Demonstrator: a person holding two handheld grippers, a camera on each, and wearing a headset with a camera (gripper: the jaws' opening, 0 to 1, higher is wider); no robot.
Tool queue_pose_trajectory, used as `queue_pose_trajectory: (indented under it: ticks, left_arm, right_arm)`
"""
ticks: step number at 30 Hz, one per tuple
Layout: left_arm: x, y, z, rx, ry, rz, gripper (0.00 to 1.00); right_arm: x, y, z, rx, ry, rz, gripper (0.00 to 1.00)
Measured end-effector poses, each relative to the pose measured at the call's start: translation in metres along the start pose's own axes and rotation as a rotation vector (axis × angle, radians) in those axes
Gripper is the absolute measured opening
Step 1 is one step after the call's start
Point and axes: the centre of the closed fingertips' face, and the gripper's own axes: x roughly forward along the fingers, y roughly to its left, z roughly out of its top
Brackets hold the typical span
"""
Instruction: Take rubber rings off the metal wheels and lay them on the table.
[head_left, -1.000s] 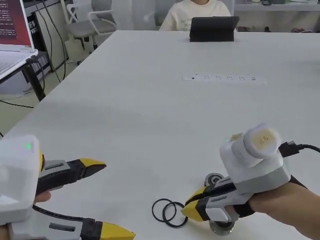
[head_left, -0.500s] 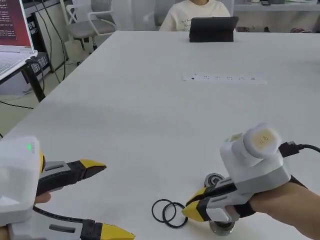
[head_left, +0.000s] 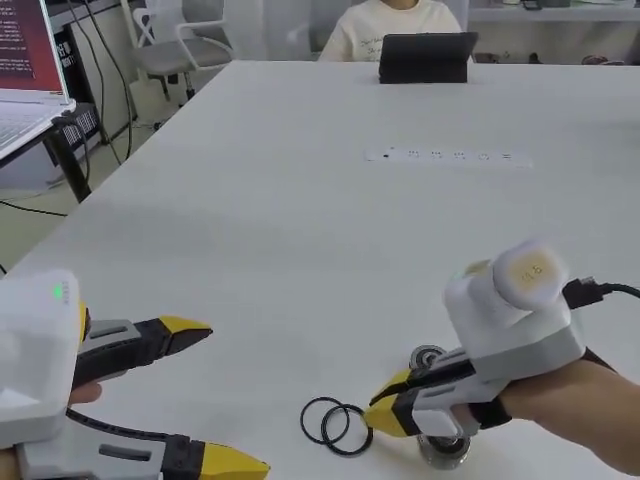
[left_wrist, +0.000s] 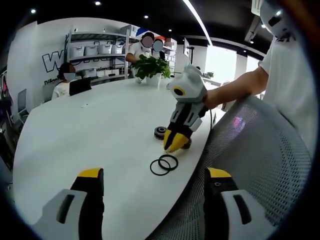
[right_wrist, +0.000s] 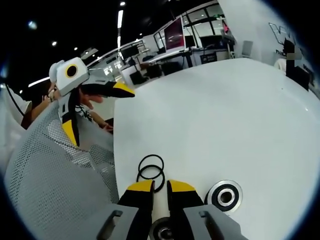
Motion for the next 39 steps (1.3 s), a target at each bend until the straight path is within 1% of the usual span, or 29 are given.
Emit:
queue_pose_trajectory:
  ticks: [2,5,8,11,16,18,21,23,26,31,34,35,37,39]
  left_arm:
    - [0.0,0.0,0.0,0.014,0.008,-0.005,0.8]
    - [0.0,0.001,0.005,0.03,0.009,-0.009,0.81]
    - [0.0,0.005,0.017,0.042,-0.01,-0.01,0.81]
    - [0.001,0.008,0.025,0.059,-0.018,-0.009,0.81]
    - [0.0,0.014,0.042,0.098,-0.034,-0.01,0.81]
    - [0.0,0.016,0.051,0.113,-0.047,-0.015,0.81]
    - [0.001,0.018,0.064,0.133,-0.066,-0.026,0.81]
    - [0.003,0.019,0.07,0.147,-0.072,-0.032,0.81]
    - [0.01,0.019,0.081,0.176,-0.077,-0.055,0.81]
    - [0.023,0.017,0.095,0.222,-0.076,-0.094,0.8]
    - [0.032,0.014,0.105,0.257,-0.081,-0.12,0.79]
    - [0.036,0.014,0.11,0.272,-0.088,-0.122,0.78]
    - [0.041,0.013,0.117,0.282,-0.098,-0.129,0.77]
    - [0.048,0.011,0.127,0.292,-0.116,-0.143,0.75]
  right_arm:
    - [-0.003,-0.003,0.002,0.002,-0.011,-0.009,0.07]
    - [-0.009,-0.008,0.007,0.01,-0.034,-0.025,0.07]
    - [-0.017,-0.016,0.013,0.021,-0.066,-0.046,0.07]
    - [-0.024,-0.023,0.018,0.027,-0.095,-0.066,0.08]
    - [-0.044,-0.036,0.029,0.056,-0.167,-0.108,0.08]
    - [-0.052,-0.043,0.032,0.075,-0.197,-0.125,0.08]
    - [-0.062,-0.051,0.034,0.097,-0.228,-0.143,0.09]
    - [-0.067,-0.052,0.035,0.105,-0.244,-0.143,0.11]
    - [-0.073,-0.055,0.033,0.103,-0.25,-0.156,0.16]
    - [-0.079,-0.061,0.028,0.079,-0.25,-0.177,0.16]
    - [-0.081,-0.066,0.021,0.073,-0.236,-0.193,0.16]
    - [-0.081,-0.067,0.019,0.071,-0.232,-0.196,0.16]
    - [-0.081,-0.069,0.014,0.068,-0.221,-0.2,0.16]
    - [-0.081,-0.071,0.008,0.069,-0.209,-0.202,0.16]
